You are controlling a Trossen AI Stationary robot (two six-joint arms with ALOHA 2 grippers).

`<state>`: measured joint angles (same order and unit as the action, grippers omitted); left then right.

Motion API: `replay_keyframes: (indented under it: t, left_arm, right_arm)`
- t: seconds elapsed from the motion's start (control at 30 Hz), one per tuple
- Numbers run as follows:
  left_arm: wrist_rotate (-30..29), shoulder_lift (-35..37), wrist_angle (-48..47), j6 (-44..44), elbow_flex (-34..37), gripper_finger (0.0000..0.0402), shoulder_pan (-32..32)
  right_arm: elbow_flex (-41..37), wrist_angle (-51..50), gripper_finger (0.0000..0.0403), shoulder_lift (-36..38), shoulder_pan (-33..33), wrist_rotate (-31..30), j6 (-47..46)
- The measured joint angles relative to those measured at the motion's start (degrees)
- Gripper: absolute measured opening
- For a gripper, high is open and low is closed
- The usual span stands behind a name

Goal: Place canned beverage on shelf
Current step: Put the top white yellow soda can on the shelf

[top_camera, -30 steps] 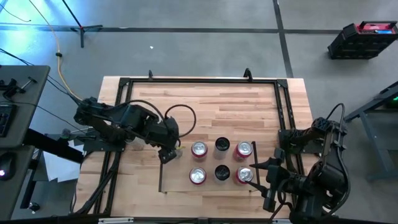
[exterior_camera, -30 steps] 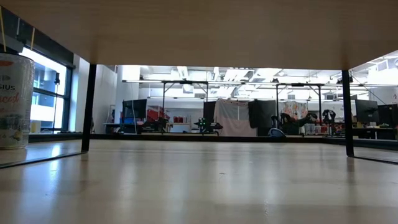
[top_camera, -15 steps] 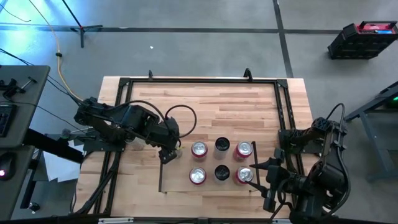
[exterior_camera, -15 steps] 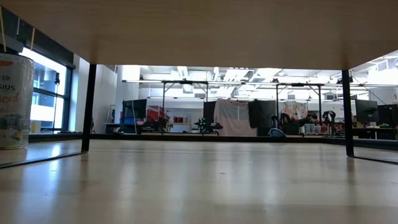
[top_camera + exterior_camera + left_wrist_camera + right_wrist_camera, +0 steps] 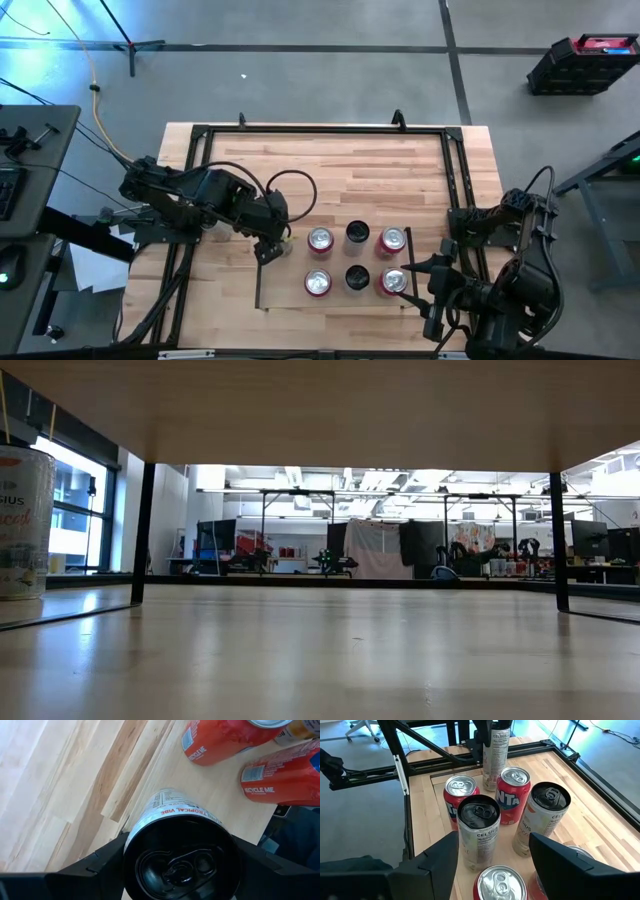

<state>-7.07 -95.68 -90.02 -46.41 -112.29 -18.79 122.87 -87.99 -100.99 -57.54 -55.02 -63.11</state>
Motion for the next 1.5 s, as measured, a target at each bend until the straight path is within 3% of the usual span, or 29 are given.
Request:
replay_keyframes:
  t: [0.47, 0.8, 1.5]
  left_arm:
    - [0.6, 0.0, 0.2, -0.4, 0.0, 0.0263, 0.0]
    - [0.9, 0.2, 0.4, 0.0, 0.0, 0.031, 0.0]
    - [0.8, 0.1, 3.8, 3.1, 0.0, 0.031, 0.0]
  right_arm:
    - [0.0, 0.0, 0.0228, -1.0, 0.0, 0.2, 0.0]
    - [0.0, 0.2, 0.0228, -1.7, 0.0, 1.2, 0.1]
    - [0.0, 0.2, 0.0228, -1.7, 0.0, 1.3, 0.1]
